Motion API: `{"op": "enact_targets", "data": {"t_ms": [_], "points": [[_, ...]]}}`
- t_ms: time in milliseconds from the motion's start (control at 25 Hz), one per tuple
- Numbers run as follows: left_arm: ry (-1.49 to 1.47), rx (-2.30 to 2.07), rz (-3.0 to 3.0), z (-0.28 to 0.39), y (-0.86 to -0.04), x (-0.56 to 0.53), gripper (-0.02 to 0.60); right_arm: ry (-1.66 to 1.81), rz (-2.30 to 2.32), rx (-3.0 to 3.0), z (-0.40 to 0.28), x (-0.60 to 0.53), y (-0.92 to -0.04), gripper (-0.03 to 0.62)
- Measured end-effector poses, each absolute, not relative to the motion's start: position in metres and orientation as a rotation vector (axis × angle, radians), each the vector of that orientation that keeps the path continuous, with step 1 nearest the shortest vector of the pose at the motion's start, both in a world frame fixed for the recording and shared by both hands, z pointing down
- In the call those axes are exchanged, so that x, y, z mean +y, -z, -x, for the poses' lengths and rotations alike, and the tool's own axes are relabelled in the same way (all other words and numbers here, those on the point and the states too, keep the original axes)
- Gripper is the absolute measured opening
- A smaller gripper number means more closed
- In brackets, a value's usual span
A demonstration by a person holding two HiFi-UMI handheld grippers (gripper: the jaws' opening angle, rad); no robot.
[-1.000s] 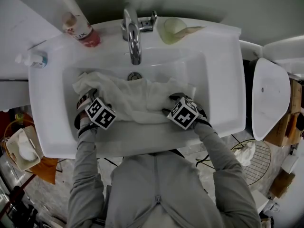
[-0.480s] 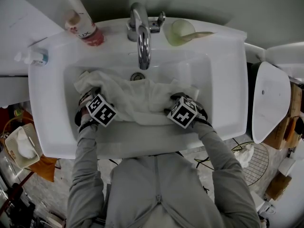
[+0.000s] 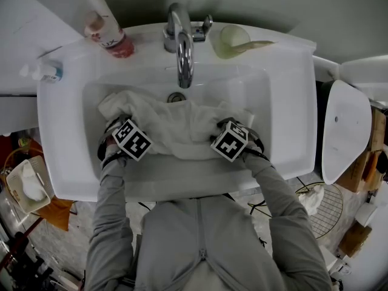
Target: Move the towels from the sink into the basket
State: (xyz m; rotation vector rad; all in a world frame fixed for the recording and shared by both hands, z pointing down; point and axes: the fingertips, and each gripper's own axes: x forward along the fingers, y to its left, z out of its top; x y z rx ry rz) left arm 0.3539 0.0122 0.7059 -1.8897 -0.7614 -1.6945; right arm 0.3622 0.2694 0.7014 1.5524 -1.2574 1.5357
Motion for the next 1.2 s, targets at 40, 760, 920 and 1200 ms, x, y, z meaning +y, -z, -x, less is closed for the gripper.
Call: {"op": "enact_targets", "data": {"t_ms": [40, 760, 920, 1200], "points": [[1.697, -0.759, 1.886, -0.353, -0.706, 0.013, 0.319, -1.533, -1.556, -1.253, -0.363, 0.269, -0.701, 0.190], [1.688, -0.692, 2.038, -0.353, -0.682, 0.014, 0.181, -1.398, -1.733, -1.240, -0.378, 0.264, -0.673, 0.058], [1.642, -0.641, 2.124, -0.360, -0.662, 0.012, 0.176, -1.354, -1.855, -1.236, -0.389, 0.263, -0.650, 0.057], [1.497, -0.529, 2.327, -0.367, -0.610, 0.015, 0.173, -1.174, -2.122, -1.245, -0.408, 0.266, -0.586, 0.057]]}}
